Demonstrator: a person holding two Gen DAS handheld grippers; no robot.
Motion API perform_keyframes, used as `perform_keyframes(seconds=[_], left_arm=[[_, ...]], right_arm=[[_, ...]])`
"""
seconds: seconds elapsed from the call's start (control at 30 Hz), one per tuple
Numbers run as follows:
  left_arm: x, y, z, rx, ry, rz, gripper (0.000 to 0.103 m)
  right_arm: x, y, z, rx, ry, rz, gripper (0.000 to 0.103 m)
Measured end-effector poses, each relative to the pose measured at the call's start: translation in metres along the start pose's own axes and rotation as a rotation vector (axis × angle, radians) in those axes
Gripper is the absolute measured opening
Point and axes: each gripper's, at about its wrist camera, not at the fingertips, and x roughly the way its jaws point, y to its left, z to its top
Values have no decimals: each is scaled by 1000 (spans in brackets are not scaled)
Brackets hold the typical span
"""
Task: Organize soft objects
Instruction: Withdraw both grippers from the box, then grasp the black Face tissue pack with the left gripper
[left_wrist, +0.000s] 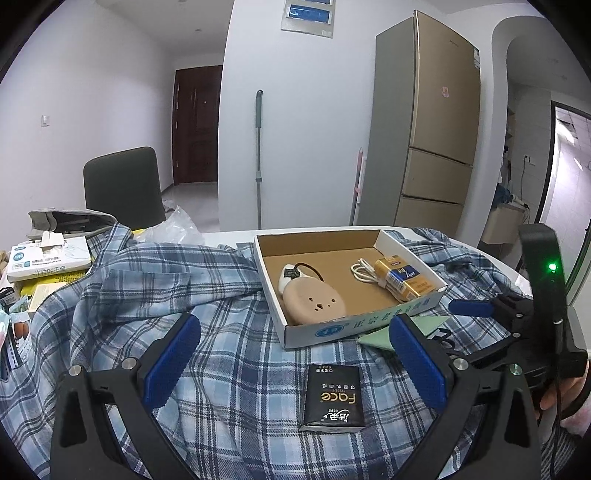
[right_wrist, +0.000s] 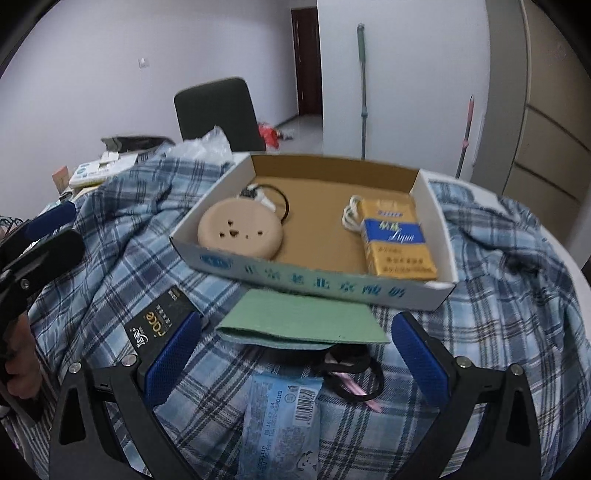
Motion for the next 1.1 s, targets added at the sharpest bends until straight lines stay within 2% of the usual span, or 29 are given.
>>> perform_keyframes(seconds=[0.2, 0.47, 0.57, 0.67, 0.87, 1.1], left_arm=[[0, 2, 0, -4, 4, -7, 103], [2, 4, -1, -16, 15, -16, 103], [2, 4, -1, -13, 13, -16, 103], [2, 3, -1, -10, 14, -17, 103], [4, 3, -1, -6, 22, -17, 103], [6, 1, -2, 2, 33, -24, 103]], right_arm=[[16, -6, -1, 34, 80, 10, 103], [26, -6, 6, 40, 112, 13, 103], [26, -5, 10, 43, 86, -18, 103], [30, -4, 10, 31, 114, 17, 103], [27, -4, 7, 28, 111, 22, 99], [-10, -7, 5, 4, 51, 25, 99]])
